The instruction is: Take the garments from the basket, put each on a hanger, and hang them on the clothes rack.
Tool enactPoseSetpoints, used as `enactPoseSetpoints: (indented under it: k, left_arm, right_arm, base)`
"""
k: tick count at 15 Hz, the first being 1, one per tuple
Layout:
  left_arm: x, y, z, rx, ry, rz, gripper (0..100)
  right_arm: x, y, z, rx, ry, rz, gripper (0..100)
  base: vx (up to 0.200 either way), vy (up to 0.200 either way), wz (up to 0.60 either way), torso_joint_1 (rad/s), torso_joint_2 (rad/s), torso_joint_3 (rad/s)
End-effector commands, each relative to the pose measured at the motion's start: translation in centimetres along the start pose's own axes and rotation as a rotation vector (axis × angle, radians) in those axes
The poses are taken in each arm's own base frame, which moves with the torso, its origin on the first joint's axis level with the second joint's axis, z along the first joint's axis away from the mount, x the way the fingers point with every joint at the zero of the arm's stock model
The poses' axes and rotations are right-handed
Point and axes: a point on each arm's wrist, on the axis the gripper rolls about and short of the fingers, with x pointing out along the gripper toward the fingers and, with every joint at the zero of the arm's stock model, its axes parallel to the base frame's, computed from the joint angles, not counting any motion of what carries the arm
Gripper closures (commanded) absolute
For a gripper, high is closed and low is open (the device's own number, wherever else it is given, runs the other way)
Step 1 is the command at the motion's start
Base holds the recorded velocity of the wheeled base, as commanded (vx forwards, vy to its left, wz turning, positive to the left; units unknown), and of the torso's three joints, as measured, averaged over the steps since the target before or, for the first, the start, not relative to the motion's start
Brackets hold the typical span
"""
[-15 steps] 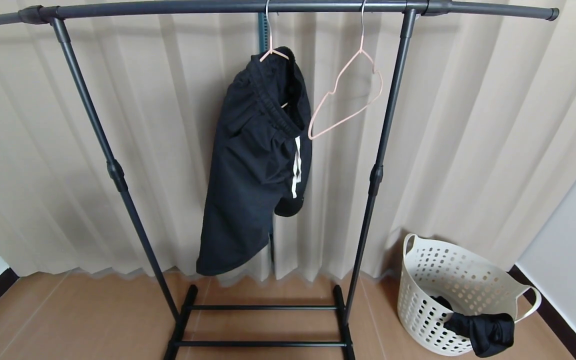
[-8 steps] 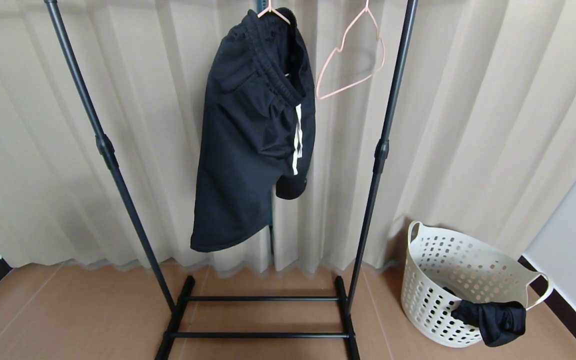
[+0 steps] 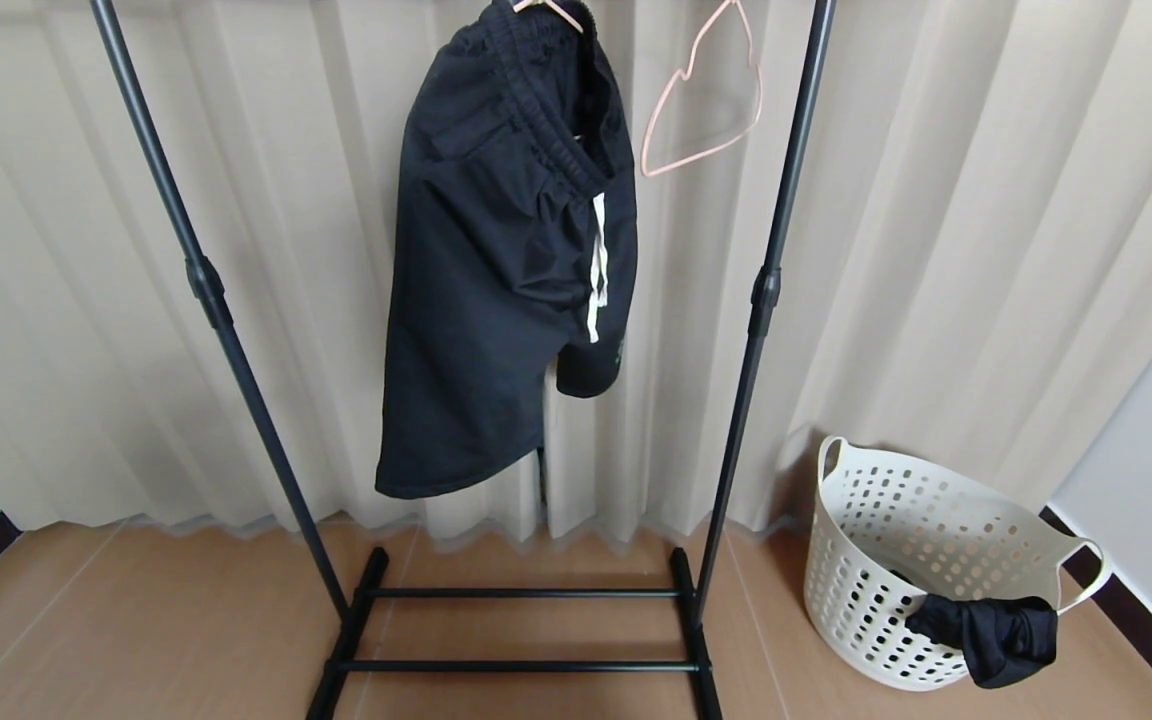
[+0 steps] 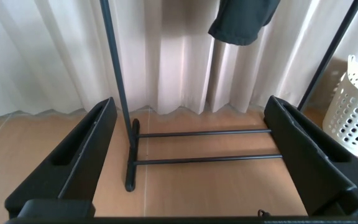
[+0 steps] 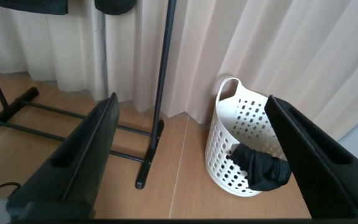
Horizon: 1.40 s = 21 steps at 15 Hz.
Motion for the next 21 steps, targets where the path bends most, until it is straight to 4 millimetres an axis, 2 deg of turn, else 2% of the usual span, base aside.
enactPoseSetpoints:
  k: [1,6,13,16,21]
  left_arm:
    - [0.02,0.0,0.01,0.0,0.003,0.0,0]
    - [0.02,0.0,0.0,0.0,0.004,0.0,0]
    - [0.02,0.0,0.01,0.0,0.003,0.0,0]
    - [0.02,0.0,0.0,0.0,0.004,0.0,0]
    - [0.02,0.0,0.0,0.0,0.004,0.0,0]
  right_arm:
    - [0.01,0.0,0.0,-0.001,0.002,0.001,0]
    - [0.01,0.0,0.0,0.001,0.002,0.001,0]
    - [0.01,0.01,0.0,0.001,0.002,0.001,0]
    - [0.01,0.0,0.0,0.002,0.001,0.002,0]
    - [0.01,0.0,0.0,0.002,0.001,0.002,0]
  base:
    - [0.0,0.0,0.0,0.0,0.0,0.0]
    - [0.0,0.0,0.0,0.0,0.0,0.0]
    - [0.0,0.0,-0.6,0.002,0.0,0.002]
    - [0.0,0.0,0.0,0.0,0.0,0.0]
    - [0.0,-0.2,0.0,0.002,0.0,0.0]
